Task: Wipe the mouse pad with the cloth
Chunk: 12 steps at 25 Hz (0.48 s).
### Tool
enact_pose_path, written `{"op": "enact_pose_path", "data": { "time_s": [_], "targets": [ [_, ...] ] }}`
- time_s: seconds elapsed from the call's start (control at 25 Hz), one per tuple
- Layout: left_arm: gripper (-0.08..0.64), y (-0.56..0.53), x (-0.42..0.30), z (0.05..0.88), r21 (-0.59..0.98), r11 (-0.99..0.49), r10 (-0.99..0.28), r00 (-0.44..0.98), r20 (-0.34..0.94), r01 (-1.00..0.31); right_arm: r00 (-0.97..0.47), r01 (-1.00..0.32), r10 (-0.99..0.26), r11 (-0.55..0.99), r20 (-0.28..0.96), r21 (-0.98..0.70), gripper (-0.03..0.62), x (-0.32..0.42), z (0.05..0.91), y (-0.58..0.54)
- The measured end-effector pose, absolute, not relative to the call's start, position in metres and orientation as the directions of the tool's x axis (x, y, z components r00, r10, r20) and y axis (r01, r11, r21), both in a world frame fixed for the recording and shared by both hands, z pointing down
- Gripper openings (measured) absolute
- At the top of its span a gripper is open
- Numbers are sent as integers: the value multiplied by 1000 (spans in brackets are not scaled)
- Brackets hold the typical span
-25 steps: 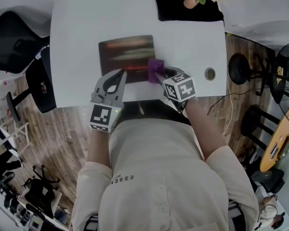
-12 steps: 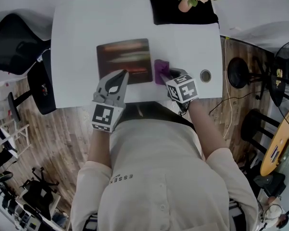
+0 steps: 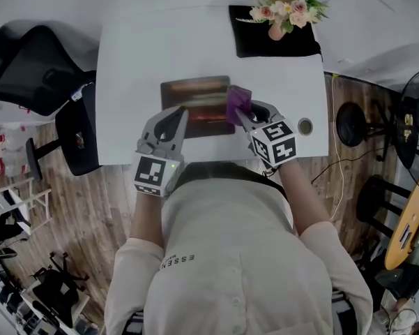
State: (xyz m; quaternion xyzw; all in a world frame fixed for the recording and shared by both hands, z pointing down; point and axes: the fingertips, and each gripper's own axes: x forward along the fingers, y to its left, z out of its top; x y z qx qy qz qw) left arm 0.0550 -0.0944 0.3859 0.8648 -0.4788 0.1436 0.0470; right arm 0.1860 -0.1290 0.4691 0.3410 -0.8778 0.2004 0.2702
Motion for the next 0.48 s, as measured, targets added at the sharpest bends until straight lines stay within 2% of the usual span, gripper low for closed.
{"op": "enact_pose_path", "data": {
  "time_s": [0.2,0.48],
  "targets": [
    [3,-102,31,360,-98,-534,-829,497,257,-840,-632,-723,-602,684,488,-93,100,168,419,-143],
    [3,-113,4,312,-151,-525,-848,500,176,-838,-648,-728,-690,686,322,6,100,142,355,-153]
  ]
}}
